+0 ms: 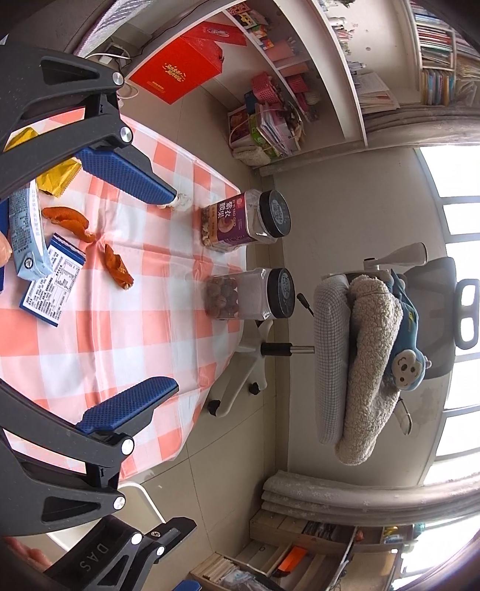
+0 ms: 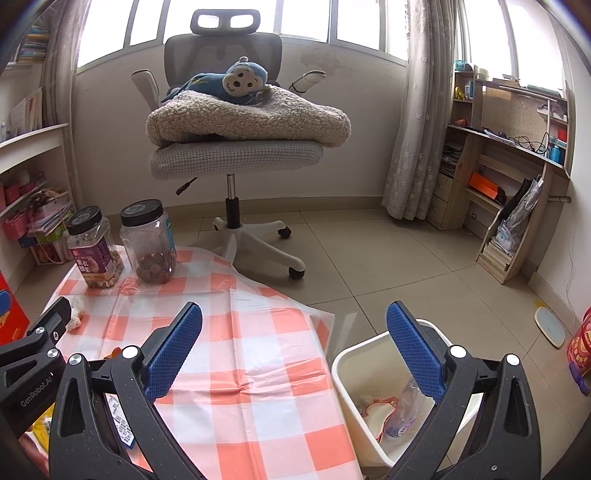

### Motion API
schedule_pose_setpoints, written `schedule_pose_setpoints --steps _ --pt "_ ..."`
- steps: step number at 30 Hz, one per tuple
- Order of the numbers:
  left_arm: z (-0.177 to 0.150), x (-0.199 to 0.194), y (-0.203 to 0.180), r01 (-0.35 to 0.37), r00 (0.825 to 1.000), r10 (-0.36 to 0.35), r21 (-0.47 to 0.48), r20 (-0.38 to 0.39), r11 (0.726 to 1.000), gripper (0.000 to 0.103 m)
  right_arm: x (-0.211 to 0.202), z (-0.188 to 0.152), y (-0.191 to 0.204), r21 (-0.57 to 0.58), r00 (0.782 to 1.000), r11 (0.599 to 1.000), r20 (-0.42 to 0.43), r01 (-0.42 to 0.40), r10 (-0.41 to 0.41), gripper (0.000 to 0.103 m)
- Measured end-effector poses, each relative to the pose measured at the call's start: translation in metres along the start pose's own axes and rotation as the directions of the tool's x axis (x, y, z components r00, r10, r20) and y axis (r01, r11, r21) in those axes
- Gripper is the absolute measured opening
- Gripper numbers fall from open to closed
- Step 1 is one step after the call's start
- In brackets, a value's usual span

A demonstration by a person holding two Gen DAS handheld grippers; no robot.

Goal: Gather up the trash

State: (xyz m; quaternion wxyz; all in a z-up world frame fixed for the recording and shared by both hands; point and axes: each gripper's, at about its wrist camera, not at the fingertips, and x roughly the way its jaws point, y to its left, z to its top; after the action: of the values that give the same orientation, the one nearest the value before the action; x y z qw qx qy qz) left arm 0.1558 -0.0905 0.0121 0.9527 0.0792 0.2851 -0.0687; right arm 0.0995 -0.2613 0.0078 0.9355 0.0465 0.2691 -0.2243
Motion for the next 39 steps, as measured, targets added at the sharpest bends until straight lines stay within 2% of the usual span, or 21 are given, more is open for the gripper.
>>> schedule_pose_setpoints --steps 4,8,14,16,18,20,23,25,31,33,34,36,37,38,39 --pt "-0.002 0.009 0.019 -0.027 0.999 0.026 -0.017 -0.028 1.0 0.092 0.006 -0.001 0.021 -0.014 0.999 1.0 -0.02 -0.025 0.025 0.096" --pt "-0.005 0.031 0.042 -0.077 0.992 0.073 -0.035 -0.104 0.996 0.092 0.016 -0.003 0.042 -0.025 0.997 0.998 -0.047 -0.055 0.054 0.096" --pt "-0.011 0.091 0.09 -0.161 0.959 0.145 -0.047 -0.243 0.986 0.092 0.032 -0.011 0.073 -0.057 0.991 0.994 -0.1 -0.097 0.091 0.096" --pt "-0.012 0.117 0.104 -0.171 0.948 0.159 -0.02 -0.275 0.985 0.092 0.039 -0.013 0.082 -0.067 0.986 0.991 -0.125 -0.116 0.107 0.096" --pt "-0.014 0.141 0.117 -0.183 0.94 0.181 0.02 -0.288 0.983 0.092 0.047 -0.016 0.091 -0.069 0.977 0.986 -0.16 -0.153 0.14 0.096" --pt "-0.015 0.165 0.132 -0.201 0.925 0.194 0.015 -0.327 0.98 0.091 0.054 -0.019 0.1 -0.081 0.965 0.978 -0.196 -0.193 0.174 0.096" --pt "-0.015 0.202 0.151 -0.172 0.907 0.142 -0.042 -0.395 0.984 0.091 0.069 -0.025 0.116 -0.108 0.943 0.964 -0.257 -0.244 0.21 0.096" --pt "-0.015 0.221 0.157 -0.181 0.9 0.147 -0.045 -0.411 0.983 0.091 0.082 -0.028 0.123 -0.086 0.92 0.957 -0.31 -0.277 0.238 0.096" --pt "-0.02 0.268 0.162 -0.154 0.889 0.098 -0.09 -0.448 0.984 0.089 0.123 -0.04 0.131 0.06 0.832 0.943 -0.455 -0.327 0.317 0.096" --pt "-0.022 0.28 0.159 -0.129 0.885 0.08 -0.076 -0.458 0.989 0.08 0.133 -0.044 0.135 0.085 0.81 0.939 -0.485 -0.332 0.33 0.096" --pt "-0.026 0.286 0.158 -0.117 0.877 0.074 -0.061 -0.475 0.991 0.078 0.136 -0.045 0.138 0.089 0.799 0.938 -0.499 -0.336 0.334 0.096" --pt "-0.034 0.298 0.159 -0.101 0.855 0.063 -0.045 -0.515 0.994 0.061 0.142 -0.049 0.144 0.095 0.777 0.934 -0.53 -0.345 0.341 0.096" --pt "-0.036 0.299 0.162 -0.082 0.863 0.037 -0.067 -0.504 0.994 0.059 0.144 -0.051 0.147 0.101 0.764 0.931 -0.545 -0.351 0.347 0.096" --pt "-0.035 0.298 0.165 -0.075 0.868 0.026 -0.079 -0.496 0.994 0.041 0.146 -0.053 0.149 0.109 0.751 0.928 -0.558 -0.356 0.354 0.096" --pt "-0.034 0.298 0.168 -0.07 0.866 0.018 -0.086 -0.499 0.994 0.035 0.15 -0.055 0.152 0.122 0.737 0.925 -0.57 -0.36 0.362 0.096"
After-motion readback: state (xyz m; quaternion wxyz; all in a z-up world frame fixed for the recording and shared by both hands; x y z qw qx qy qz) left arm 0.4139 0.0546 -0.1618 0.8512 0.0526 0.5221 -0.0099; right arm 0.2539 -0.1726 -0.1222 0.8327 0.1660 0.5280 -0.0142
